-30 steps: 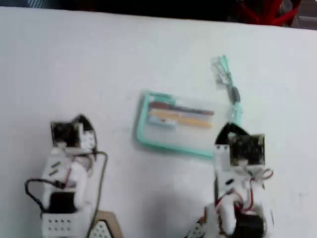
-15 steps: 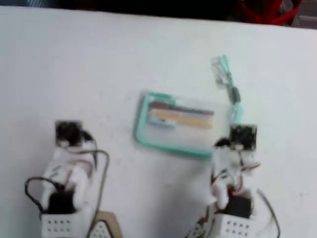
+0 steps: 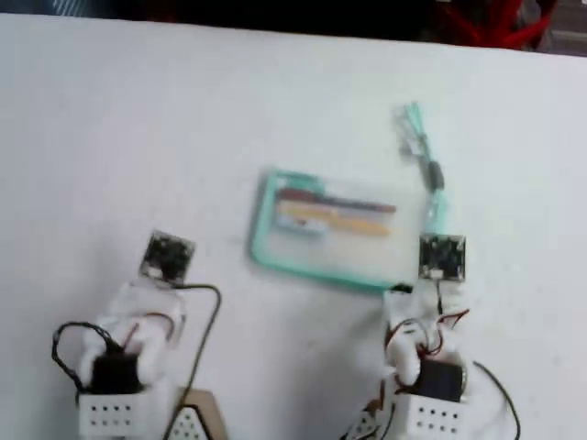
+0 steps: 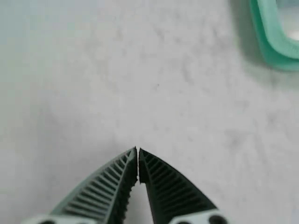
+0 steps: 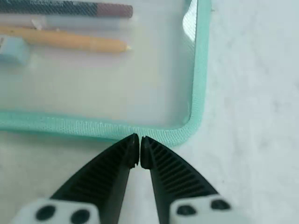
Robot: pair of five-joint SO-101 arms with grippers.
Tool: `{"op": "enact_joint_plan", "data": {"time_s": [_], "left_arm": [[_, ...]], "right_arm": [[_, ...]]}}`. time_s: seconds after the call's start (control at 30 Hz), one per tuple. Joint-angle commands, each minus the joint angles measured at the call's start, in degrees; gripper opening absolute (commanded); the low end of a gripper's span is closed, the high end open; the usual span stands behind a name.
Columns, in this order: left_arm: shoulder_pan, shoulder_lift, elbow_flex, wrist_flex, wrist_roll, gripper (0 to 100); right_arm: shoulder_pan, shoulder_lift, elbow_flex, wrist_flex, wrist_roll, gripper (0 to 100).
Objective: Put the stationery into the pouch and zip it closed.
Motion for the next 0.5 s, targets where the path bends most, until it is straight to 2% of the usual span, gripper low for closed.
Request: {"op": "enact_joint_plan", "data": {"time_s": [0.0,0.13,0.47], "left_arm": [[0.0,-0.5,-0.5,2.7,8.0,3],[0.0,-0.5,-0.6,2.7,13.6,3],[0.1,-0.5,-0.1,2.6,7.6,3]], "right_arm": [[-0.5,-0.5,0.5,3.6,0.8,2.3],[-0.5,-0.4,0.5,5.0,0.8,2.0],[-0.3,-0.5,0.5,6.1,0.8,2.3]]}}
